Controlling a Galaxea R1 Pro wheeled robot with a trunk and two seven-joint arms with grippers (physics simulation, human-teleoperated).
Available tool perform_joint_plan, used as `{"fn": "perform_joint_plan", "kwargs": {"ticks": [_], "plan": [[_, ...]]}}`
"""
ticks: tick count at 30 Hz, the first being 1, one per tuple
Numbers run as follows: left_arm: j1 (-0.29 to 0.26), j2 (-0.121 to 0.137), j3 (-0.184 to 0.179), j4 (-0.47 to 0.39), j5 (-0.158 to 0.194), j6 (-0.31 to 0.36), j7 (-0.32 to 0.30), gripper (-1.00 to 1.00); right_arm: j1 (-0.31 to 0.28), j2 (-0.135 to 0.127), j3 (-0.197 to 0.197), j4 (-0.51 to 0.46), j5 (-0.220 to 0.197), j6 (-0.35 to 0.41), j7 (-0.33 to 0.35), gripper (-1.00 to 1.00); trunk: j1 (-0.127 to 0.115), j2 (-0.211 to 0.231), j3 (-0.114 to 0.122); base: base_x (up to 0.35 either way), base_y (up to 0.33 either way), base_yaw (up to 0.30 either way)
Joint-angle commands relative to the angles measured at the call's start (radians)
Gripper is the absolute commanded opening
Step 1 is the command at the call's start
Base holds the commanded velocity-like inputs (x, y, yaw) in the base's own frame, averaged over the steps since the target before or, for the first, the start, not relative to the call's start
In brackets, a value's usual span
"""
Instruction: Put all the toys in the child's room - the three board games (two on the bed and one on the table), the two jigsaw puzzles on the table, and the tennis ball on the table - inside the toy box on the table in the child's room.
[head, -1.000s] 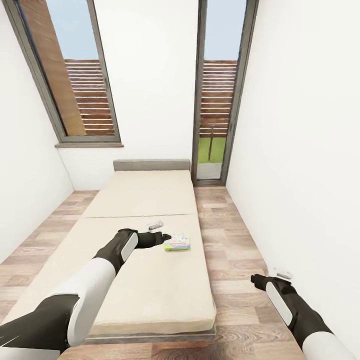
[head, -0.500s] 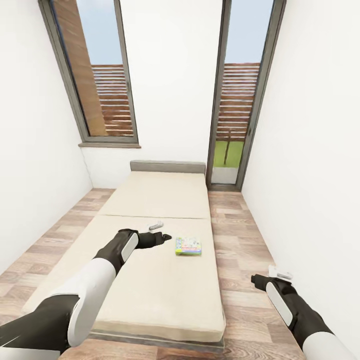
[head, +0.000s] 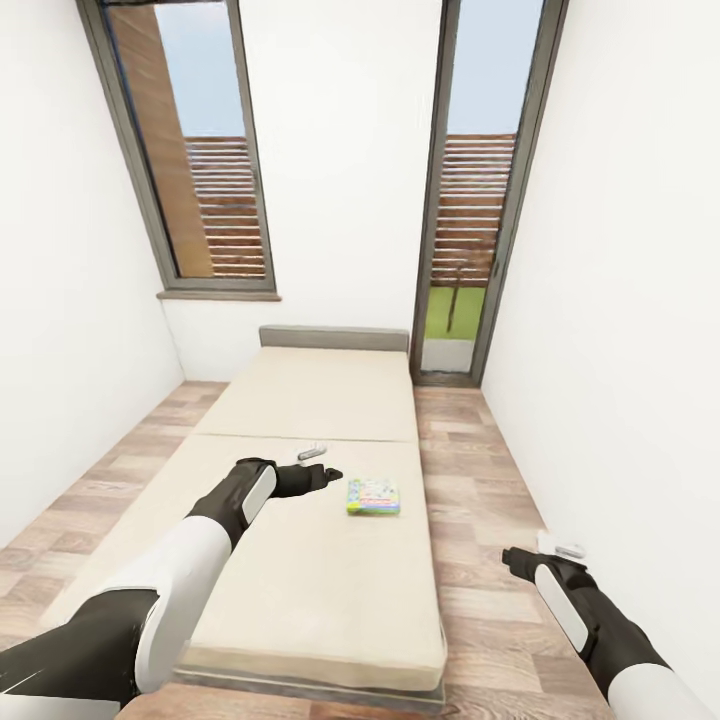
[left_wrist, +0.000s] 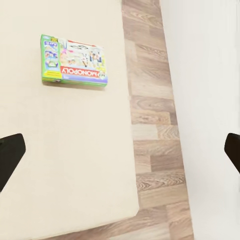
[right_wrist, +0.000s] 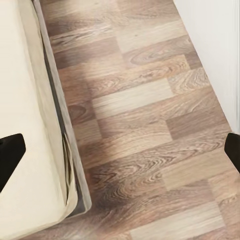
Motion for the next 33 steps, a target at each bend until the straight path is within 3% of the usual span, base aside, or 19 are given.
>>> {"fn": "perform_joint_plan", "kwargs": {"ticks": [1,10,22,33], "plan": [[-0.001,-0.001,0.006,-0.001,0.002,0.008,-0.001,1.0,-0.001,-0.002,0.006,-0.001,-0.01,0.002,-0.009,1.0,0.001,-0.002,-0.001,0.0,-0.203,-0.176],[-0.001,-0.001,0.006,-0.001,0.002,0.008,-0.001,1.0,-0.001,-0.002,0.006,-0.001,-0.01,0.0,-0.005,1.0,0.001,-0.002,0.008,0.0,-0.087,-0.173],[-0.001,0.0,0.006,-0.001,0.002,0.008,-0.002,1.0,-0.001,-0.001,0.007,-0.002,-0.01,0.0,-0.005,1.0,0.001,-0.002,0.009,0.105,-0.083,-0.03],[-0.001,0.001,0.006,-0.001,0.002,0.008,-0.002,1.0,-0.001,0.001,0.008,-0.001,-0.01,0.0,-0.005,1.0,0.001,-0.002,0.009,0.035,-0.071,-0.183]]}}
